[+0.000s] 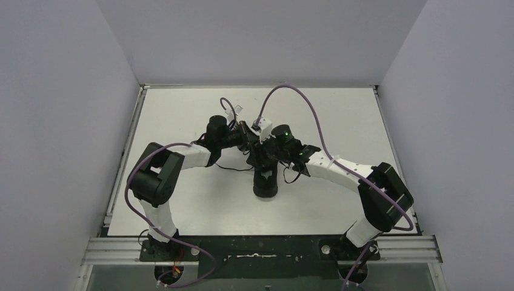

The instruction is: Tie the shoes

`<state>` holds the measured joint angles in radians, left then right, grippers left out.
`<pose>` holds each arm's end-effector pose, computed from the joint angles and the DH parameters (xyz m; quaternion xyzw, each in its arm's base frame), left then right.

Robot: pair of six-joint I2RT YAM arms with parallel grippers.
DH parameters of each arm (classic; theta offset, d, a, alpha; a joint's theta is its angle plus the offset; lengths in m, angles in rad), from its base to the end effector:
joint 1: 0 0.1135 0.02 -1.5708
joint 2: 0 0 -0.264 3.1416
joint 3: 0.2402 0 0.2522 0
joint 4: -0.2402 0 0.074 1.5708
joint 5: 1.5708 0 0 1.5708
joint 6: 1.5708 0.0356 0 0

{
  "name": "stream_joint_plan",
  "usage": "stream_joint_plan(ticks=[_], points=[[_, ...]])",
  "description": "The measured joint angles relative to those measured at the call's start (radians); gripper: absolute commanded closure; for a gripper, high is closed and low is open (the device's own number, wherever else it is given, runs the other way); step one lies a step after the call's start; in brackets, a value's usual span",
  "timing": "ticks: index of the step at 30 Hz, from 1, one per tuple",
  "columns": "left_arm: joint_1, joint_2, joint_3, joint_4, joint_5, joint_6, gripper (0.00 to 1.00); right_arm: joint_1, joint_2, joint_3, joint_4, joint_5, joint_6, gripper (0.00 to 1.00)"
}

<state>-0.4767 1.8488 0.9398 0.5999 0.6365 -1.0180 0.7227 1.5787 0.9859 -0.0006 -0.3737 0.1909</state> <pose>0.3351 -0.1969 0.1798 -0.0272 0.7884 -0.5661 0.2392 0.2521 0.2397 0.2305 -0.3121 0.8142 0.3507 0.3417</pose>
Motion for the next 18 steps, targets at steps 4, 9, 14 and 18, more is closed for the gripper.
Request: stream_joint_plan(ticks=[4,9,14,18], points=[[0.0,0.0,0.003,-0.005,0.004,-0.019,1.0,0.001,0.03,-0.005,0.045,0.066,-0.018,0.53],[0.004,0.0,0.006,-0.007,0.0,-0.031,1.0,0.019,0.055,-0.017,0.105,0.134,-0.023,0.62],[0.007,0.0,0.015,-0.014,-0.001,-0.037,1.0,0.039,0.076,-0.045,0.195,0.163,-0.014,0.6],[0.009,0.0,0.015,-0.023,0.0,-0.036,1.0,0.045,0.085,-0.068,0.257,0.173,-0.001,0.74]])
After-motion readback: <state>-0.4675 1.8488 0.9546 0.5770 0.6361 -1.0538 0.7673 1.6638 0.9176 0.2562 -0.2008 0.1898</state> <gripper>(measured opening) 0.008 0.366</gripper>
